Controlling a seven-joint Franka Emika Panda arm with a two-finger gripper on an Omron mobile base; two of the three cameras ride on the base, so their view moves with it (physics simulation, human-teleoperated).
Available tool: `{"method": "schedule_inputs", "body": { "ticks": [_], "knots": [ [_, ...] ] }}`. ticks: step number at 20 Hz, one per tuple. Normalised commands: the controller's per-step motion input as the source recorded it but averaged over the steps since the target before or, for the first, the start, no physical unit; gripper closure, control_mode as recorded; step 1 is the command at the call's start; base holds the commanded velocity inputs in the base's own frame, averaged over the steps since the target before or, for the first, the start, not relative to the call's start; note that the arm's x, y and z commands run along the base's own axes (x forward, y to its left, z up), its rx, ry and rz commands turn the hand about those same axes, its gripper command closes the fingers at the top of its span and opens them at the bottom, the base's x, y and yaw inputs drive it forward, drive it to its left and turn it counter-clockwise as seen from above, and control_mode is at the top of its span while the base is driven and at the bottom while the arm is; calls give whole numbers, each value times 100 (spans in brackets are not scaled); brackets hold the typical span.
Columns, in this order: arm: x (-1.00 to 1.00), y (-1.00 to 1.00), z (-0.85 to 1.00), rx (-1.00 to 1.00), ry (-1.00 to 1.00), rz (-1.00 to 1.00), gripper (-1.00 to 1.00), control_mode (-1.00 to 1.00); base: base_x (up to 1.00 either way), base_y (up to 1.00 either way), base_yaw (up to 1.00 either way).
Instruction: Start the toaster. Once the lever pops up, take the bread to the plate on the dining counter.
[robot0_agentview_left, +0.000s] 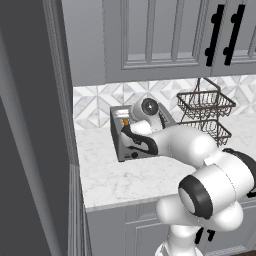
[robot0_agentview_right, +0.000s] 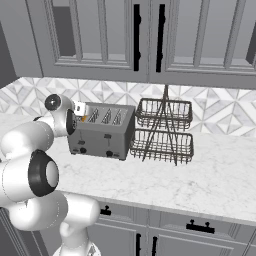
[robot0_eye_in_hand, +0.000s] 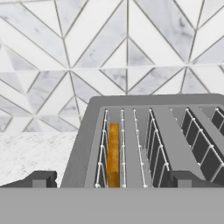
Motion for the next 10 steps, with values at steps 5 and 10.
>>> {"method": "schedule_inputs", "body": {
  "ticks": [5, 10],
  "knots": [
    [0, 0, 0, 0, 0, 0, -100, -100, 0, 0, 0],
    [0, 0, 0, 0, 0, 0, -100, -100, 0, 0, 0]
  ]
}}
